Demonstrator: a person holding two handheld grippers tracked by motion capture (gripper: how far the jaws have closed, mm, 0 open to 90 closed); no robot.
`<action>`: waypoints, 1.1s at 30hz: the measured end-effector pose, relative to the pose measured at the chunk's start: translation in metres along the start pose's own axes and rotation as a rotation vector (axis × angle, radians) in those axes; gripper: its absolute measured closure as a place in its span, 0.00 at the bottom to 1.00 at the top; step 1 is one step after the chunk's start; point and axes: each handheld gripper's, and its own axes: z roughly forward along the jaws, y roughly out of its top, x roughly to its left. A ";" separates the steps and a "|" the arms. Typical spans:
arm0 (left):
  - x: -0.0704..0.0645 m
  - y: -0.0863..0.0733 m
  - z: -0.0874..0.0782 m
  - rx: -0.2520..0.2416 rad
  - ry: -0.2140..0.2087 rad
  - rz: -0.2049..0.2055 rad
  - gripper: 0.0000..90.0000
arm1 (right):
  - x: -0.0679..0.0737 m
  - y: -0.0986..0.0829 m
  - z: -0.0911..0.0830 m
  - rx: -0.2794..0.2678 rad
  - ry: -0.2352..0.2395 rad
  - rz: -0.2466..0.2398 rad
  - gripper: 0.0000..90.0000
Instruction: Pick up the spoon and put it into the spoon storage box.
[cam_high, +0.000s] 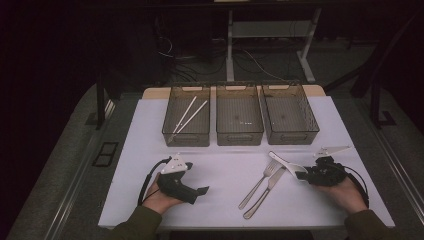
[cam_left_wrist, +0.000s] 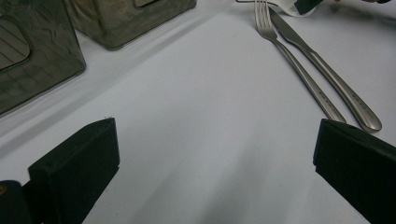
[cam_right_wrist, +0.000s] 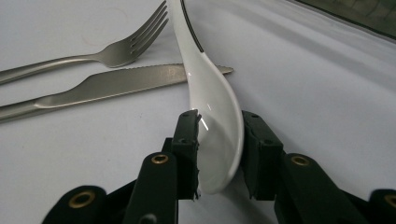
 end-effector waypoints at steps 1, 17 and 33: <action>0.000 0.000 0.000 0.000 0.000 0.000 0.00 | 0.000 0.000 0.000 -0.006 0.003 0.011 0.78; 0.000 0.000 0.000 0.002 0.003 0.008 0.00 | -0.004 -0.004 -0.004 -0.050 0.022 0.098 0.92; 0.000 0.000 0.001 -0.004 -0.011 0.009 0.00 | -0.010 -0.008 -0.019 -0.102 -0.027 0.104 0.92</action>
